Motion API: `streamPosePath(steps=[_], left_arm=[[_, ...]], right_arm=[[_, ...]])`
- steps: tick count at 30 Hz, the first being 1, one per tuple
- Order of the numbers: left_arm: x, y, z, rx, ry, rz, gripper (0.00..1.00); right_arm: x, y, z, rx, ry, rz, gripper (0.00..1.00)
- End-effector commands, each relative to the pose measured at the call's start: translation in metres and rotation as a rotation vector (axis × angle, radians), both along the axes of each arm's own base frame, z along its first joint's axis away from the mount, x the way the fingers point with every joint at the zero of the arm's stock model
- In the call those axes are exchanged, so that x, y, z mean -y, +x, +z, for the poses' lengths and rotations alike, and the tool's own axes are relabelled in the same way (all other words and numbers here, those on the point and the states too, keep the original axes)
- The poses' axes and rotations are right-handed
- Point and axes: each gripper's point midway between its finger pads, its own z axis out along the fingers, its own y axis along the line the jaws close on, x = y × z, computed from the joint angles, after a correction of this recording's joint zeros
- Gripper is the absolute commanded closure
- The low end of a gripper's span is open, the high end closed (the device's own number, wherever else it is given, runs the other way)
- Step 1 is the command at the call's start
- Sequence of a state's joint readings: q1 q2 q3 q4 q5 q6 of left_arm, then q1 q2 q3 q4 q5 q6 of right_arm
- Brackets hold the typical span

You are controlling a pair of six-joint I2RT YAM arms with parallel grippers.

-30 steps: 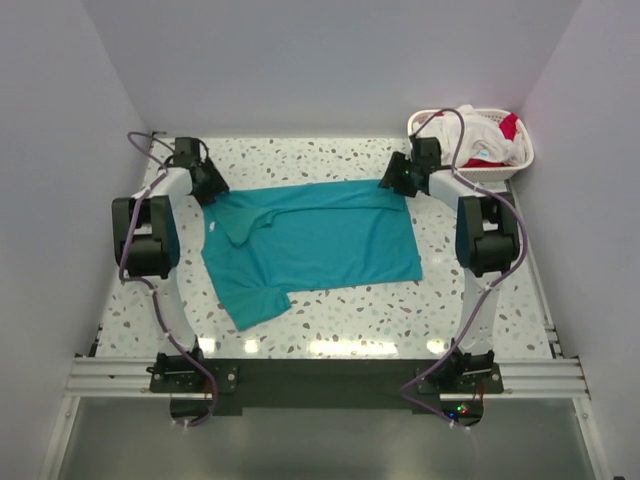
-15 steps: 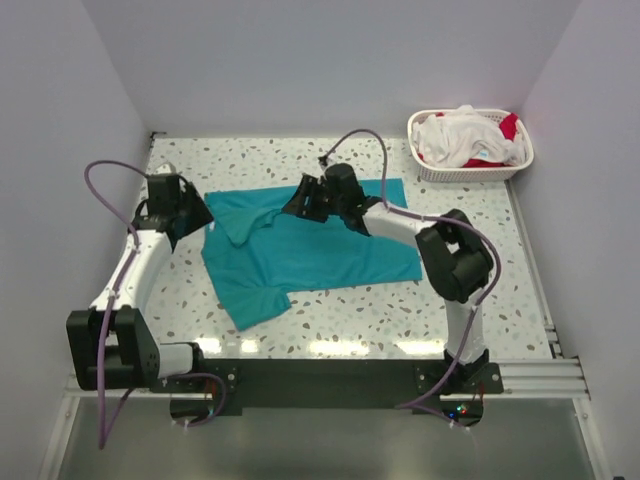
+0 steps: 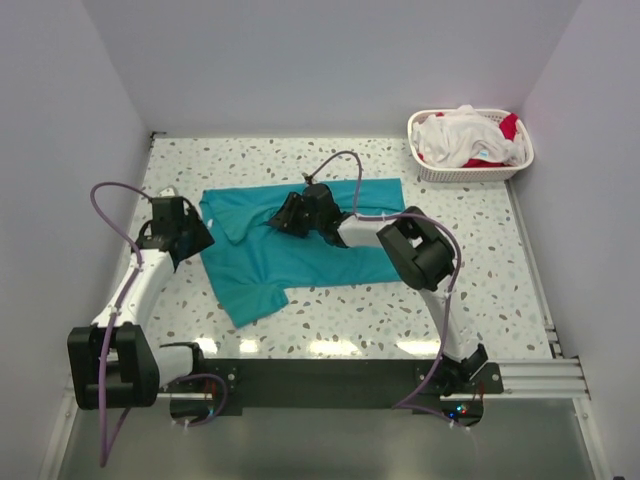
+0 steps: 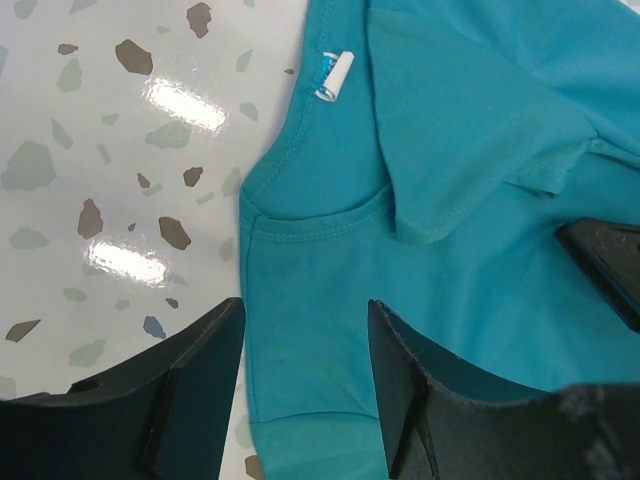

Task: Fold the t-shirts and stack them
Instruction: Fold the tshirt

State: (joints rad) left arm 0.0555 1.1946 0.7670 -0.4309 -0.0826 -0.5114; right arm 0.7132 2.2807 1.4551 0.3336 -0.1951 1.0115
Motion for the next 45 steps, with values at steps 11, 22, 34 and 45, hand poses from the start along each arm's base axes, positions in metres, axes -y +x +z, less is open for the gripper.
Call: streamPosePath(steps=[11,22,34,45], left_arm=[[0.001,0.011,0.009,0.047,0.009,-0.023,0.43],[0.002,0.011,0.006,0.036,0.003,-0.024,0.43],[0.001,0.012,0.007,0.039,0.003,-0.022,0.43],[0.0,0.012,0.006,0.038,-0.003,-0.019,0.43]], right_arm=[[-0.009,0.03,0.041,0.129,0.035,-0.094,0.53],[-0.029,0.039,0.029,0.098,0.064,-0.069,0.54],[-0.036,0.035,0.003,0.042,0.071,-0.046,0.64],[-0.03,0.03,0.029,0.095,0.036,-0.01,0.9]])
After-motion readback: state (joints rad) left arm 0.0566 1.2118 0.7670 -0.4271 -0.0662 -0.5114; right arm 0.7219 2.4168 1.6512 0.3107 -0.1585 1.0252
